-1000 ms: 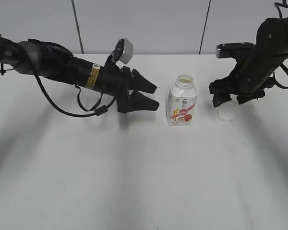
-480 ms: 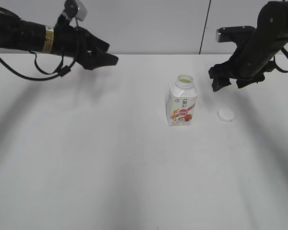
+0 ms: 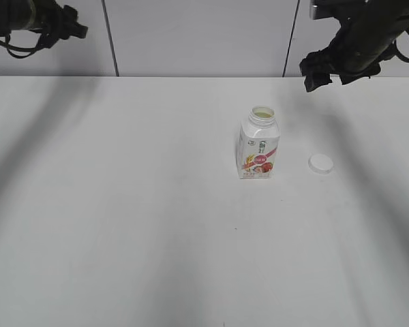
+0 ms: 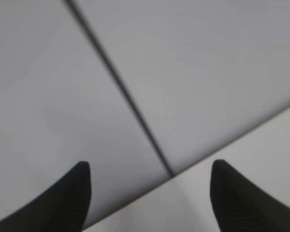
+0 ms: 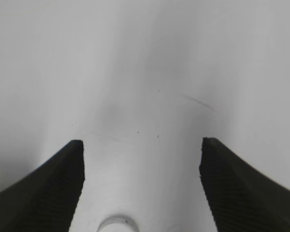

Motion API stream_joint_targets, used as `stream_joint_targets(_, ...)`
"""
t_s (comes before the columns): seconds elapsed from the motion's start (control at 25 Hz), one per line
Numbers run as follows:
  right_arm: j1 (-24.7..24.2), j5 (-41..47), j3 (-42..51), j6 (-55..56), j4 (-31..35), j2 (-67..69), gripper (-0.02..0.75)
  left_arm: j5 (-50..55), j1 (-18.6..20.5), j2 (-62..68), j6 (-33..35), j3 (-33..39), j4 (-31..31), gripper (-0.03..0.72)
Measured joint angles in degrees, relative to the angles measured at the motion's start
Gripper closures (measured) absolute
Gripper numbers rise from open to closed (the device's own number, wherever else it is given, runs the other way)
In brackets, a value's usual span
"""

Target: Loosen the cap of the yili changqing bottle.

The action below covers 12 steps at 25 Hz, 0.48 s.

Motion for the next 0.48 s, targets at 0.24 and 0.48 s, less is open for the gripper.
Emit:
stream_joint_targets(0.24, 0.00, 1.07, 0.00, 0.00, -4.07, 0.00, 0.152, 16.36, 1.18, 0.00, 9.31, 1.60, -7.31, 0.233)
stream_joint_targets(0.48, 0.00, 1.33, 0.00, 1.13, -4.82, 0.00, 0.152, 28.51, 1.91, -0.06, 44.12, 1.65, -41.94, 0.245)
